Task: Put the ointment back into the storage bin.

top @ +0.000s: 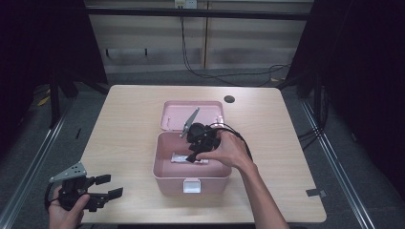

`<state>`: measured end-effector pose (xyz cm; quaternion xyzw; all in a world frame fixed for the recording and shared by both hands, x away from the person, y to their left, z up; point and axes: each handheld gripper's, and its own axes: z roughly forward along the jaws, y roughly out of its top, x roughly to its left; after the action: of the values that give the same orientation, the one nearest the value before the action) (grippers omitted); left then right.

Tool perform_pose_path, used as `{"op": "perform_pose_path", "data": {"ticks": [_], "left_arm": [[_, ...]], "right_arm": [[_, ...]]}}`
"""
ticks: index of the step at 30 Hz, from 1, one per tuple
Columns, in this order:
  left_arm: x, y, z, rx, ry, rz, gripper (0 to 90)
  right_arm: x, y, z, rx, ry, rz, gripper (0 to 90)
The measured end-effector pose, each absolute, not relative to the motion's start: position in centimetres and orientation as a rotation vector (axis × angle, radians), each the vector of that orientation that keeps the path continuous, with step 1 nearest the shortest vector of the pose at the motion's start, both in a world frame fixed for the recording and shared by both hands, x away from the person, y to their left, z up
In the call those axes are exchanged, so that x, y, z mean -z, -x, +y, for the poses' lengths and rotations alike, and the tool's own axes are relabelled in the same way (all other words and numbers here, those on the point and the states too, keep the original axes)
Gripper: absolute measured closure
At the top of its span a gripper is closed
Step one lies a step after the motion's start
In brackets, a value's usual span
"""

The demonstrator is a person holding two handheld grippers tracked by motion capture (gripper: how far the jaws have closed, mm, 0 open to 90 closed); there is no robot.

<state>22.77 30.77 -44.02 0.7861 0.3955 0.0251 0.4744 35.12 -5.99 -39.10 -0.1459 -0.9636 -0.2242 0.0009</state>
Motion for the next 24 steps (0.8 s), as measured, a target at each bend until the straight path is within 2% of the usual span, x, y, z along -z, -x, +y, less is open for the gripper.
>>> {"op": "perform_pose_path", "data": {"ticks": [14, 24], "left_arm": [[44.0, -22.8, 30.8, -0.06, -1.925, 0.967, 19.2], [44.0, -22.8, 30.8, -0.063, -1.923, 0.968, 19.2]], "right_arm": [[37.8, -33.8, -8.2, 0.9, 0.552, -3.001, 55.2], [37.0, -32.7, -9.8, 1.037, 0.618, -2.97, 52.9]]}}
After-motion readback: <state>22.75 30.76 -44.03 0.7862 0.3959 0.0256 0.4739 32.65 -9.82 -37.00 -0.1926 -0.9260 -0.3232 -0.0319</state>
